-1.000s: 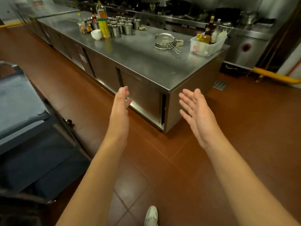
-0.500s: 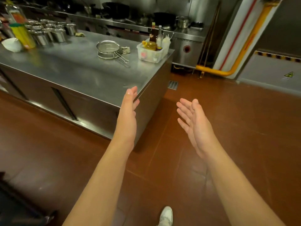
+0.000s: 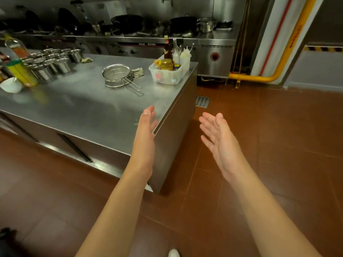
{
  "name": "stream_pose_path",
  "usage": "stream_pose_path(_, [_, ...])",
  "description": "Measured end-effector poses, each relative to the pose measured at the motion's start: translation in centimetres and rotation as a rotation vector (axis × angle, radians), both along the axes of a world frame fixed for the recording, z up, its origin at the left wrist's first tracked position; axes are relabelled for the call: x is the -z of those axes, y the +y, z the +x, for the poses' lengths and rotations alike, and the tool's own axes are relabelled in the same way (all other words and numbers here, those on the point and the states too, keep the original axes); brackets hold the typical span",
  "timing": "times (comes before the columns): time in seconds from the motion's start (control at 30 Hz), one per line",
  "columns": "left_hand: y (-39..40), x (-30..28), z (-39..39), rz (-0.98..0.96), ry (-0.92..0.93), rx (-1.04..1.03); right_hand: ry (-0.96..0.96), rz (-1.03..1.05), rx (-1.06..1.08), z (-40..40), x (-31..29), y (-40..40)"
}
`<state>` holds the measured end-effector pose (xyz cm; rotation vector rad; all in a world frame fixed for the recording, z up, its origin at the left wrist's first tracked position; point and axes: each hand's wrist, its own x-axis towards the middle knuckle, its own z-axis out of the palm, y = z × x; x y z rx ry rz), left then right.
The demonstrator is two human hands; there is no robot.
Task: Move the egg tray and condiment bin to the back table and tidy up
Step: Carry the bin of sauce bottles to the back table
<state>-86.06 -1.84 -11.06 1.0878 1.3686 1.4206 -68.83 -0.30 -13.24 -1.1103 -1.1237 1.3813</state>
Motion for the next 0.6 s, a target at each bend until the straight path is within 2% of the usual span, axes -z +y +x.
stream_pose_path(0.3, [14.3, 0.5, -0.3, 0.021, -0.079, 0.049, -0.083, 0.026, 0.066, -0.9, -1.1, 12.8])
stream_pose_path(0.6, [27.0, 1.1, 5.4, 0.012, -0.052, 0.253, -0.163, -0.021, 0.234, 3.1, -1.8, 22.4])
